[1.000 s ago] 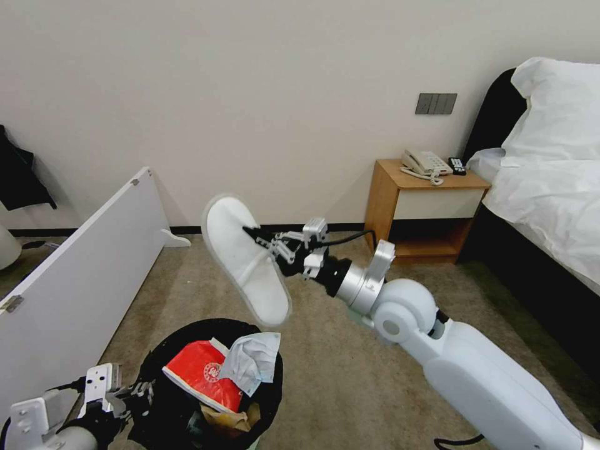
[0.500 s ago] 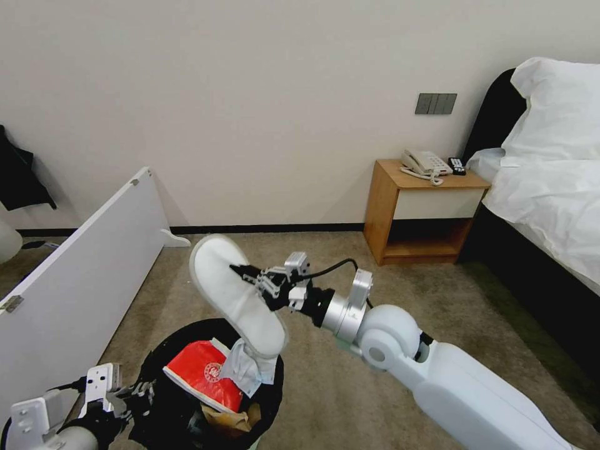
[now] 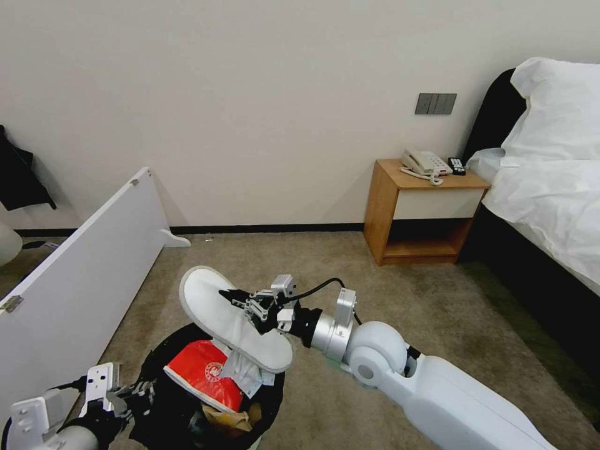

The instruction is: Pick up the trash bin, then pick up the garbage from the floor and place it into the trash bin.

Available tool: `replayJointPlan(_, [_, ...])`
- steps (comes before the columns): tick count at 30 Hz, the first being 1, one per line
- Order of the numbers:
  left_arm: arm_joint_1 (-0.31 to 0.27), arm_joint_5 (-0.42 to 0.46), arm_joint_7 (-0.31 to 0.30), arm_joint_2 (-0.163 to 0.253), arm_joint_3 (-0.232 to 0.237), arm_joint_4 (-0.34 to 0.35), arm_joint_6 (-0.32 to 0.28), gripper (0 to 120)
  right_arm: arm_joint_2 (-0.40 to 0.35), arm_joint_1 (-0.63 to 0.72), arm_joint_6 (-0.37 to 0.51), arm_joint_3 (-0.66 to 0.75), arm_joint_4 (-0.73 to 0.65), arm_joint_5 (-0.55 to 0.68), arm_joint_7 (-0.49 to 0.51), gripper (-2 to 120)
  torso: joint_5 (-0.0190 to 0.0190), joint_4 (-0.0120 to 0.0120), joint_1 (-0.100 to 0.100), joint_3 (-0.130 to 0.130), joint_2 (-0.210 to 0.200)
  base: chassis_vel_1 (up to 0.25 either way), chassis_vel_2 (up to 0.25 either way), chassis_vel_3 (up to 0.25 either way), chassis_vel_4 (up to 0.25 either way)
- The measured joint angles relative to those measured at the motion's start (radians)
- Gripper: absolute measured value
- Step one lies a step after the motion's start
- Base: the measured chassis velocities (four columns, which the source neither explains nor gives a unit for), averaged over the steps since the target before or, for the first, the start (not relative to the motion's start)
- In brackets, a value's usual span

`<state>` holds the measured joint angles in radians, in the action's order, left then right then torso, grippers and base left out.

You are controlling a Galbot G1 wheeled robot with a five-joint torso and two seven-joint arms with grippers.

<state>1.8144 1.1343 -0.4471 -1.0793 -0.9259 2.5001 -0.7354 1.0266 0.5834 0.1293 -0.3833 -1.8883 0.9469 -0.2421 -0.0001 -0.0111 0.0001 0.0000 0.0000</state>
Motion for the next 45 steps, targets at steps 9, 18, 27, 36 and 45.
replayJointPlan(9, [-0.002, 0.006, 0.000, 0.004, -0.004, 0.000, 0.000, 4, 0.015, 0.004, -0.001, -0.030, 0.005, -0.001, 0.004, 0, 0.0000, -0.0001, 0.000, 0.000, 0.000, 0.000, 0.000, 0.000, 0.000])
replayJointPlan(18, [-0.006, 0.013, 0.000, 0.008, -0.008, 0.000, 0.000, 4, 0.023, 0.000, -0.001, -0.073, 0.005, 0.002, 0.011, 0, 0.0000, 0.0000, 0.000, 0.000, 0.000, 0.000, 0.000, 0.000, 0.000])
replayJointPlan(27, [-0.007, 0.016, -0.001, 0.009, -0.010, 0.000, 0.000, 4, 0.009, 0.008, -0.002, -0.088, 0.002, 0.003, 0.018, 0, 0.0000, 0.0000, 0.000, 0.000, 0.000, 0.000, 0.000, 0.000, 0.000])
replayJointPlan(36, [-0.008, 0.017, -0.003, 0.009, -0.011, 0.000, 0.000, 4, -0.003, 0.018, -0.002, -0.097, 0.003, 0.002, 0.021, 0, 0.0000, 0.0000, 0.000, 0.000, 0.000, 0.000, 0.000, 0.000, 0.000])
replayJointPlan(45, [-0.006, 0.024, -0.005, 0.011, -0.016, 0.000, 0.000, 4, -0.010, 0.011, -0.002, -0.128, -0.001, 0.011, 0.025, 0, 0.0000, 0.0000, 0.000, 0.000, 0.000, 0.000, 0.000, 0.000, 0.000])
